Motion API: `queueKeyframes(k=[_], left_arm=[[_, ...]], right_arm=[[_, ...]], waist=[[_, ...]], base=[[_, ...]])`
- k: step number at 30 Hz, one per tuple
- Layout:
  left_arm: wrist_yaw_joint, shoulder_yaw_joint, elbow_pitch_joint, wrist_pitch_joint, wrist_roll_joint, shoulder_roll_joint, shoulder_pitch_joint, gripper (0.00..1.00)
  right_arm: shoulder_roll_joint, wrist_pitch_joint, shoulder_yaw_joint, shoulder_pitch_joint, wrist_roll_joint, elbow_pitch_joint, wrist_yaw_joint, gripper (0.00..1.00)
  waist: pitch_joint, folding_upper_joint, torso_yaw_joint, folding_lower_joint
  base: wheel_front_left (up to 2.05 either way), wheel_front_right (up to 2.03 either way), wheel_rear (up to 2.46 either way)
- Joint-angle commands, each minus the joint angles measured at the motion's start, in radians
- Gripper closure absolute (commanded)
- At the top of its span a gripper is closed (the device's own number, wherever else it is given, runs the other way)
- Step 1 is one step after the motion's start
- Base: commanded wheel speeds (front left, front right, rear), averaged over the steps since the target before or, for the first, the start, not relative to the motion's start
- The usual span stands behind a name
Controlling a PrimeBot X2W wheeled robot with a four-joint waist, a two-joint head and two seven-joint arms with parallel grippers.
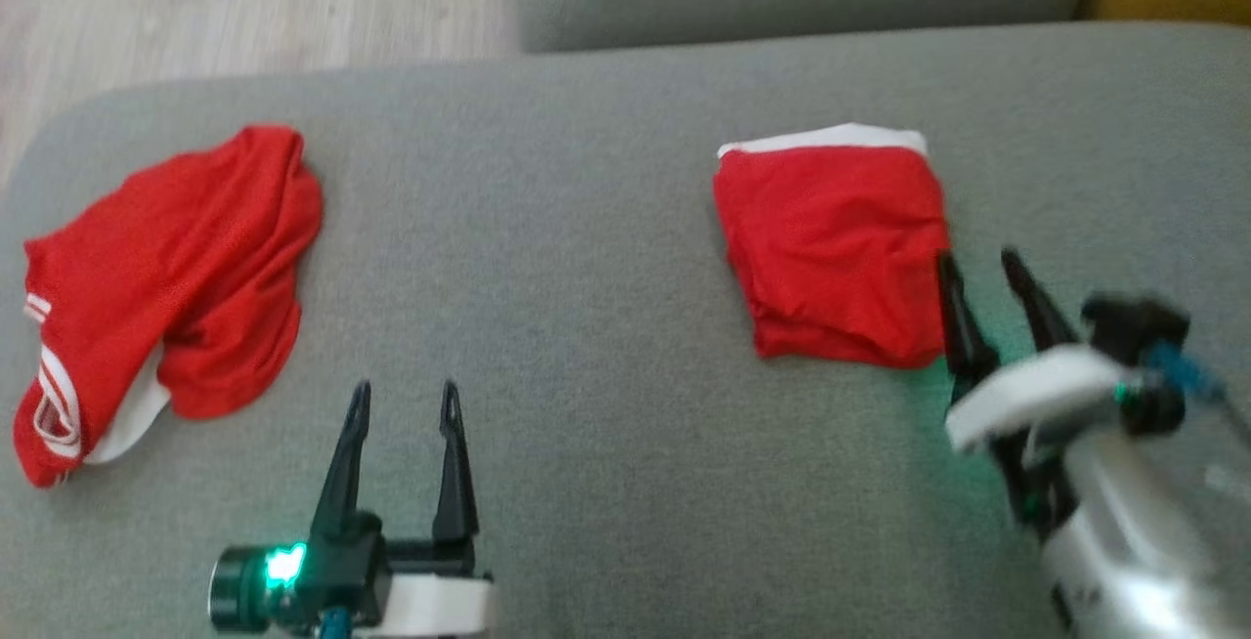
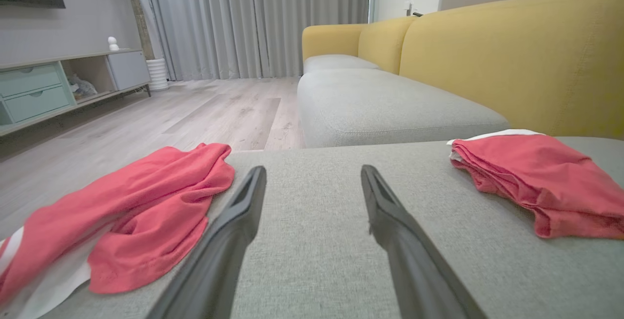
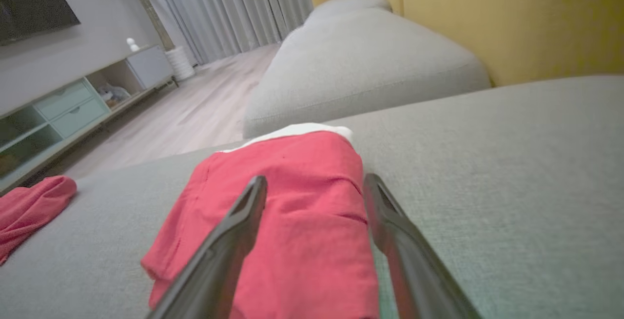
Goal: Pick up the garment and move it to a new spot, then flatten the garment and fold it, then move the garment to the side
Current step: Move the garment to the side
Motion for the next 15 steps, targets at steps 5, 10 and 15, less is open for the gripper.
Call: queueKeyframes(k=[5, 10, 15], left_arm=[[0.015, -0.009, -0.029, -0.005, 0.005, -0.002, -0.082, 0.0], [0.031, -0.034, -0.026, -0.005, -0.012, -0.002, -0.109, 0.0], [0.044, -0.045, -0.024, -0.005, -0.018, -0.002, -0.127, 0.0]], right_arm=[[-0.091, 0.106, 0.053, -0.181, 0.075, 0.117, -0.001, 0.0], [-0.117, 0.177, 0.091, -0.234, 0.132, 0.21, -0.001, 0.0], [-0.119, 0.207, 0.163, -0.244, 0.218, 0.232, -0.001, 1.0]], waist=[[0.085, 0.0, 0.041, -0.0004], [0.122, 0.0, 0.063, -0.0004], [0.153, 0.0, 0.063, -0.0004]], base=[[0.0, 0.0, 0.0], [0.0, 0.0, 0.0], [0.0, 0.0, 0.0]])
